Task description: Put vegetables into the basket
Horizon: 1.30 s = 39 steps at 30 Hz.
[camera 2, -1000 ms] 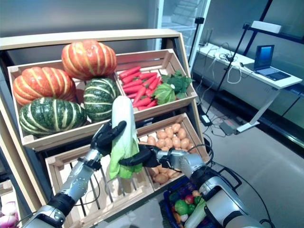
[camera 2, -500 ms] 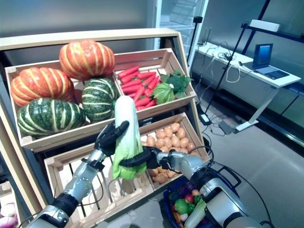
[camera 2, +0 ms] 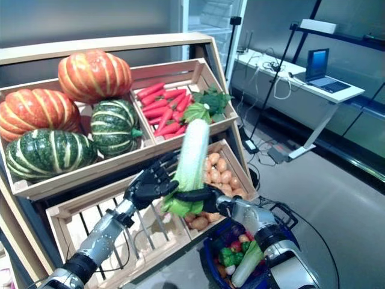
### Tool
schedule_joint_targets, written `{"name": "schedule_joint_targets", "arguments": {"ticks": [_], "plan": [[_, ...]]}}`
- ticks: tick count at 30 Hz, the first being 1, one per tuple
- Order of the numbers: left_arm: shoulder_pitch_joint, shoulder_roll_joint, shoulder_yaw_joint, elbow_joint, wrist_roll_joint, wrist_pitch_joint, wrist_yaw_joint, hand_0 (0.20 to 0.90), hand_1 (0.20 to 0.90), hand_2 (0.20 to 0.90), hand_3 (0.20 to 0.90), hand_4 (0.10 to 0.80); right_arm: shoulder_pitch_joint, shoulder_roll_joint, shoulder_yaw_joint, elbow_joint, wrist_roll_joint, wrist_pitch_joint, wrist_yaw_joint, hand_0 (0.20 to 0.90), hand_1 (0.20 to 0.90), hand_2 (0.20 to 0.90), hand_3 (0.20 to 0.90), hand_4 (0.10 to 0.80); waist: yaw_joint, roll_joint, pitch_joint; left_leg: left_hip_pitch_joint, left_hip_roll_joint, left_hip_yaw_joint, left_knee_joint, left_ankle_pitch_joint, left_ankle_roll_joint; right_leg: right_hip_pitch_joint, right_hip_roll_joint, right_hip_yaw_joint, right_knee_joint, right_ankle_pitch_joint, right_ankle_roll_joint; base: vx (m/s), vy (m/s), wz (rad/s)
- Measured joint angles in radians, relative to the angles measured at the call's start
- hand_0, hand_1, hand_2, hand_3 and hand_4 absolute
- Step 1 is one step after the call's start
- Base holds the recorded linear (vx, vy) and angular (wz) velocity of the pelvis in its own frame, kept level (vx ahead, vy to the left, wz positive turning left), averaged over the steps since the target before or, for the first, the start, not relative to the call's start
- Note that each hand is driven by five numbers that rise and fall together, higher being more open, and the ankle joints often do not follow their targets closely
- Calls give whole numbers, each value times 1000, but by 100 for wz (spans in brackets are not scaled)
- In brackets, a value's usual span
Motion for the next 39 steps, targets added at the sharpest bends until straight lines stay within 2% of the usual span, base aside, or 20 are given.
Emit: {"name": "schedule_joint_targets", "arguments": {"ticks": [6,13,18,20,21,24,26,28,30,32,34,37,39], "plan": [[0,33,19,-1,24,0,18,900,900,900,900,800,82,-35,-57,55,1,-51,-13,300,300,300,300,400,-3,1,1,3,1,11,0,-1,1,-4,1,14,0,5,0,6,-7,-6],[22,45,136,0,40,-2,52,900,900,900,900,800,242,-23,-124,98,-5,-110,-54,300,300,300,300,400,-9,3,2,3,0,36,-1,-4,5,-17,0,38,-1,11,1,17,-16,-11],[82,58,211,2,64,-6,86,900,900,900,900,800,312,-23,-194,132,-48,-230,-156,300,300,300,300,400,-30,16,14,2,0,55,-1,-6,7,-32,0,64,-1,19,2,-1,-24,-14],[79,61,227,7,66,-12,111,900,900,900,900,800,306,-26,-198,134,-50,-284,-226,300,300,300,300,400,-31,21,33,-35,2,68,26,-9,11,-83,-3,84,38,18,0,-363,-92,-24],[56,68,227,9,65,-20,126,900,900,900,900,800,288,-26,-201,135,-50,-308,-255,300,300,300,300,400,-32,16,61,-77,2,63,66,-14,17,-124,-8,85,75,13,-3,-403,-95,-14],[-51,92,224,31,59,-48,159,900,900,900,900,800,179,-26,-208,178,-47,-332,-330,300,300,300,300,400,-36,5,166,-252,29,64,295,-86,21,-290,-25,85,274,-35,-19,-404,-99,-9],[-142,107,223,55,55,-64,193,900,900,900,900,800,99,-27,-224,207,-45,-350,-375,300,300,300,300,400,-43,2,245,-380,52,52,495,-164,30,-416,-49,79,479,-113,-32,-238,-51,5],[-189,110,218,76,52,-79,217,900,900,900,900,800,45,-29,-236,243,-44,-360,-405,300,300,300,300,400,-55,6,284,-475,64,32,644,-227,37,-509,-78,79,637,-183,-44,-167,-21,14],[-226,113,188,87,24,-96,225,900,900,900,900,800,-2,-46,-238,286,-38,-368,-432,300,300,300,300,400,-56,22,312,-565,67,1,749,-257,39,-591,-91,84,736,-216,-42,-137,-13,15],[-256,115,175,88,17,-107,226,900,900,900,900,800,-49,-67,-238,326,-37,-371,-441,300,300,300,300,400,-57,29,338,-637,63,-7,798,-260,43,-664,-107,86,797,-223,-47,-122,-12,16],[-290,126,162,88,15,-110,225,900,900,900,900,800,-103,-88,-245,369,-38,-372,-446,300,300,300,300,400,-54,34,396,-700,59,-18,883,-274,47,-728,-127,88,892,-254,-56,-114,-7,14],[-296,138,148,90,13,-111,222,900,900,900,900,800,-139,-108,-259,388,-39,-372,-459,300,300,300,300,400,-55,45,412,-797,55,-29,979,-300,51,-826,-152,92,997,-286,-60,-122,-1,7],[-312,151,135,94,-17,-114,218,900,900,900,900,800,-199,-129,-261,429,-43,-373,-478,300,300,300,300,400,-54,51,418,-888,48,-47,1091,-343,54,-920,-170,110,1112,-328,-63,-64,5,6]]}}
